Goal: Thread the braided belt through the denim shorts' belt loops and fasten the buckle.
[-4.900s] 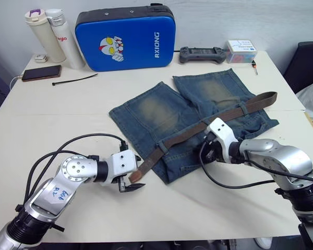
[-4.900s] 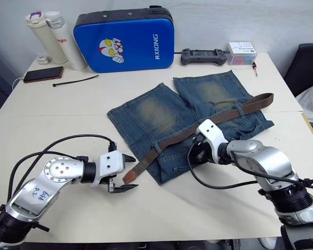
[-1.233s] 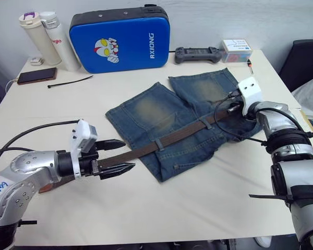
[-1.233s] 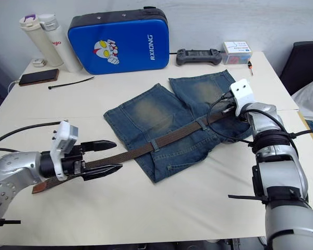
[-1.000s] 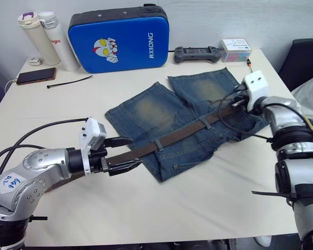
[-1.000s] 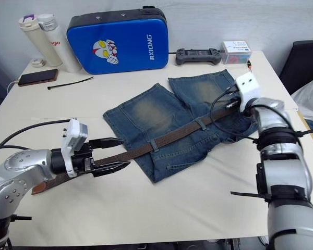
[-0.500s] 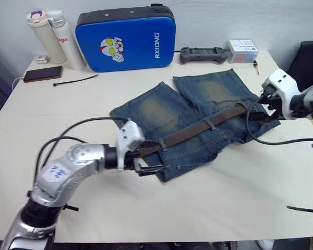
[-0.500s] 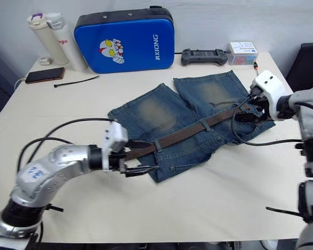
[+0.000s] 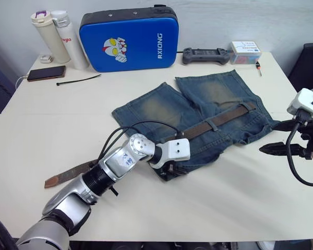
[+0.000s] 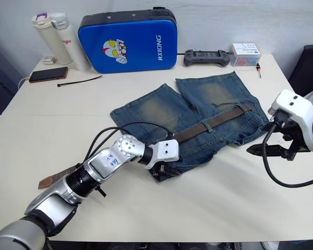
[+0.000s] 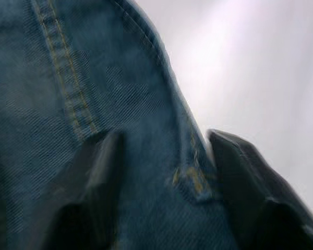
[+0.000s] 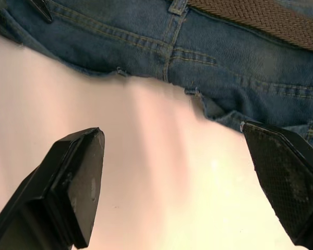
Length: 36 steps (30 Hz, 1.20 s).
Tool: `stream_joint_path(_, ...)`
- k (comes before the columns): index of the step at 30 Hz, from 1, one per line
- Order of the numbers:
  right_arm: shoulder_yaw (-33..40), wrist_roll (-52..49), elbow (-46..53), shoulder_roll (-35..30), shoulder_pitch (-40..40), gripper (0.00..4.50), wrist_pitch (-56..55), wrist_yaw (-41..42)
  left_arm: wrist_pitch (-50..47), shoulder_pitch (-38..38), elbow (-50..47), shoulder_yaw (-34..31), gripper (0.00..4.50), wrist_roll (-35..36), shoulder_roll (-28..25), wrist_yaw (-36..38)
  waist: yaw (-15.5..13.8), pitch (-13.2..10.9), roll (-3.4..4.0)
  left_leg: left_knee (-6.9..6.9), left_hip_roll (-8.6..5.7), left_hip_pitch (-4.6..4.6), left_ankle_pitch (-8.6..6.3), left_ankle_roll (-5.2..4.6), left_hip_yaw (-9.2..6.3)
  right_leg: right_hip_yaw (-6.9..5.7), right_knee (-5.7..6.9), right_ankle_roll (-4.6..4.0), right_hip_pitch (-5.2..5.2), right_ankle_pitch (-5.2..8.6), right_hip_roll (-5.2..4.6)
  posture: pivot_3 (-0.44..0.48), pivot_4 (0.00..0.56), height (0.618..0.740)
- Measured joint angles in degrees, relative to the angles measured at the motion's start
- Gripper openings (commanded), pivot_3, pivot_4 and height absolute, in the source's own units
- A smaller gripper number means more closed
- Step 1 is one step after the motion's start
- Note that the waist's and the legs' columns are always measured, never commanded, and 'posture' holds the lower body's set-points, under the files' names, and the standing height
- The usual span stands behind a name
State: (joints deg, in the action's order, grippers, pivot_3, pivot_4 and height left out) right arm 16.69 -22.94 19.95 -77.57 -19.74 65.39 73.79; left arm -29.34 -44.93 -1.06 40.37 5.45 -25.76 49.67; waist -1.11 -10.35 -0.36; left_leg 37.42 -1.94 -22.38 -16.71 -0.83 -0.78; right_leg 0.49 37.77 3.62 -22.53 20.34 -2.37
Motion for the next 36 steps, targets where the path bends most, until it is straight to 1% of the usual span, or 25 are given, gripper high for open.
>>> stream_joint_path(2, 1.99, -1.23, 1.89, 0.02, 1.17, 4.50, 1.15, -0.86, 1.63, 0.19, -0.39, -0.67, 0.21, -0.51, -2.46, 2.15, 0.35, 0.00, 0.00, 0.00, 0.06, 0.02, 0.00, 0.00, 0.00, 0.00, 0.01, 0.00, 0.00, 0.00, 0.05, 0.000, 0.150, 0.740)
stream_joint_path(3, 2.55, -1.63, 2.57, 0.03, 1.46, 4.50, 1.35, -1.42, 2.24, 0.33, -0.59, -1.37, 0.04, -0.51, -4.12, 3.52, 0.59, 0.00, 0.00, -0.01, 0.07, 0.06, 0.00, 0.00, 0.00, 0.01, 0.04, 0.00, 0.00, 0.00, 0.06, 0.000, 0.150, 0.740)
stream_joint_path(5, 3.13, -2.61, 3.32, 0.14, 2.33, 4.50, 1.71, -2.52, 3.36, 0.99, -0.96, -3.32, 0.04, -0.50, -7.84, 6.27, 1.16, 0.00, 0.00, -0.04, 0.10, 0.09, -0.03, -0.05, -0.01, 0.01, 0.07, -0.01, 0.00, 0.00, 0.07, 0.000, 0.150, 0.740)
stream_joint_path(7, 3.08, -3.69, 3.80, 0.79, 2.70, 4.50, 1.90, -3.58, 6.68, 2.91, -1.61, -5.96, 0.04, -0.26, -13.41, 10.15, 1.78, 0.00, 0.00, -0.09, 0.14, 0.12, -0.03, -0.05, 0.00, 0.02, 0.08, -0.04, -0.01, 0.02, 0.10, 0.000, 0.150, 0.740)
stream_joint_path(9, 2.44, -4.49, 4.07, 1.43, 2.67, 4.50, 1.69, -4.61, 12.33, 5.62, -0.61, -9.50, 0.04, 0.65, -19.34, 14.88, 2.42, 0.00, 0.00, -0.12, 0.16, 0.14, -0.02, -0.03, -0.03, -0.02, 0.10, -0.11, -0.02, 0.06, 0.10, 0.000, 0.150, 0.740)
stream_joint_path(11, 0.60, -5.38, 4.04, 2.30, 1.94, 4.50, 0.80, -5.63, 20.09, 7.52, 3.96, -12.41, 0.04, 1.01, -23.08, 18.51, 2.65, 0.00, 0.01, -0.13, 0.16, 0.16, -0.01, -0.02, -0.03, -0.03, 0.10, -0.12, -0.01, 0.06, 0.09, 0.000, 0.150, 0.740)
stream_joint_path(13, -2.26, -6.21, 3.86, 3.99, 0.12, 4.50, -0.18, -6.73, 27.50, 7.68, 11.14, -15.55, 0.04, 1.10, -25.01, 21.21, 2.67, 0.00, 0.00, -0.09, 0.16, 0.16, -0.03, -0.05, -0.04, -0.05, 0.11, -0.12, -0.01, 0.06, 0.06, 0.000, 0.150, 0.740)
stream_joint_path(15, -5.36, -6.97, 3.24, 5.60, -2.54, 4.50, -0.64, -7.83, 33.32, 6.82, 18.46, -17.91, 0.04, 0.89, -25.86, 22.94, 2.63, 0.00, 0.00, -0.08, 0.16, 0.13, -0.04, -0.08, -0.05, -0.06, 0.11, -0.12, -0.02, 0.06, 0.05, 0.000, 0.150, 0.740)
stream_joint_path(18, -8.23, -7.38, 2.02, 6.70, -4.98, 4.50, -1.55, -9.07, 37.86, 5.60, 23.61, -19.37, 0.04, -0.39, -26.03, 23.88, 2.51, 0.00, 0.00, -0.09, 0.15, 0.05, -0.07, -0.12, -0.06, -0.08, 0.07, -0.12, -0.07, 0.06, 0.03, 0.000, 0.150, 0.740)
stream_joint_path(20, -10.40, -7.39, 1.22, 8.06, -7.27, 4.50, -1.86, -10.01, 38.32, 5.84, 24.62, -20.82, 0.04, -0.11, -26.01, 25.09, 2.55, 0.00, -0.01, -0.08, 0.15, 0.01, -0.07, -0.12, -0.06, -0.09, 0.06, -0.12, -0.10, 0.06, 0.02, 0.000, 0.150, 0.740)
stream_joint_path(22, -12.11, -7.43, 0.16, 9.17, -8.63, 4.50, -2.18, -10.67, 36.84, 6.73, 24.24, -22.34, 0.97, 1.04, -26.13, 26.48, 2.68, -0.01, -0.02, -0.08, 0.15, -0.04, -0.06, -0.11, -0.05, -0.06, 0.09, -0.12, -0.17, 0.06, 0.02, 0.000, 0.150, 0.740)
stream_joint_path(23, -12.78, -7.47, -0.64, 10.10, -9.26, 4.50, -2.37, -11.06, 34.75, 8.03, 23.65, -23.73, 1.34, 2.47, -26.65, 27.80, 2.83, -0.01, -0.02, -0.10, 0.15, -0.04, -0.06, -0.10, -0.04, -0.06, 0.11, -0.12, -0.19, 0.06, 0.03, 0.000, 0.150, 0.740)
stream_joint_path(25, -13.57, -7.85, -2.33, 11.48, -10.38, 4.50, -2.25, -11.74, 30.55, 10.56, 21.88, -25.80, 2.27, 4.97, -28.37, 29.83, 3.04, -0.02, -0.03, -0.12, 0.16, -0.05, -0.05, -0.08, -0.03, -0.05, 0.15, -0.12, -0.24, 0.06, 0.04, 0.000, 0.150, 0.740)
stream_joint_path(27, -13.87, -8.04, -4.38, 12.66, -10.95, 4.50, -1.72, -12.52, 24.75, 13.11, 19.07, -29.29, 3.06, 9.05, -30.25, 31.63, 2.83, -0.02, -0.04, -0.11, 0.16, -0.06, -0.05, -0.08, -0.06, -0.07, 0.16, -0.12, -0.24, 0.06, 0.03, 0.000, 0.150, 0.740)
stream_joint_path(30, -13.62, -8.54, -8.56, 16.21, -12.06, 4.50, -0.75, -14.66, 14.99, 16.16, 14.59, -35.70, 4.40, 15.64, -32.66, 32.36, 2.68, -0.03, -0.04, -0.06, 0.15, -0.06, -0.07, -0.12, -0.06, -0.06, 0.15, -0.12, -0.20, 0.06, -0.02, 0.000, 0.150, 0.740)
stream_joint_path(32, -13.23, -9.11, -11.76, 19.35, -13.60, 4.50, 0.63, -16.64, 8.86, 16.19, 13.18, -39.37, 4.46, 18.80, -32.87, 30.65, 2.51, -0.03, -0.05, -0.01, 0.15, -0.06, -0.08, -0.14, -0.09, -0.10, 0.15, -0.12, -0.16, 0.06, -0.04, 0.000, 0.150, 0.740)
stream_joint_path(33, -12.86, -9.13, -14.04, 21.59, -15.04, 4.50, 1.54, -18.30, 6.01, 15.24, 13.50, -40.20, 4.46, 18.59, -32.77, 27.58, 2.46, -0.02, -0.05, 0.02, 0.14, -0.04, -0.09, -0.15, -0.10, -0.11, 0.16, -0.12, -0.14, 0.06, -0.04, 0.000, 0.150, 0.740)
stream_joint_path(35, -11.77, -9.16, -18.92, 26.50, -18.06, 4.50, 3.83, -22.12, -1.48, 10.89, 17.76, -41.56, 4.46, 17.08, -30.92, 18.98, 2.37, -0.03, -0.07, 0.07, 0.10, -0.06, -0.08, -0.17, -0.11, -0.11, 0.28, -0.11, -0.17, 0.06, -0.04, 0.000, 0.150, 0.740)
stream_joint_path(36, -11.47, -9.21, -21.28, 28.70, -19.29, 4.50, 5.14, -23.77, -6.81, 8.76, 20.13, -42.65, 4.46, 17.17, -29.48, 15.14, 2.40, -0.02, -0.07, 0.06, 0.10, -0.05, -0.09, -0.17, -0.11, -0.12, 0.30, -0.11, -0.16, 0.06, -0.03, 0.000, 0.150, 0.740)
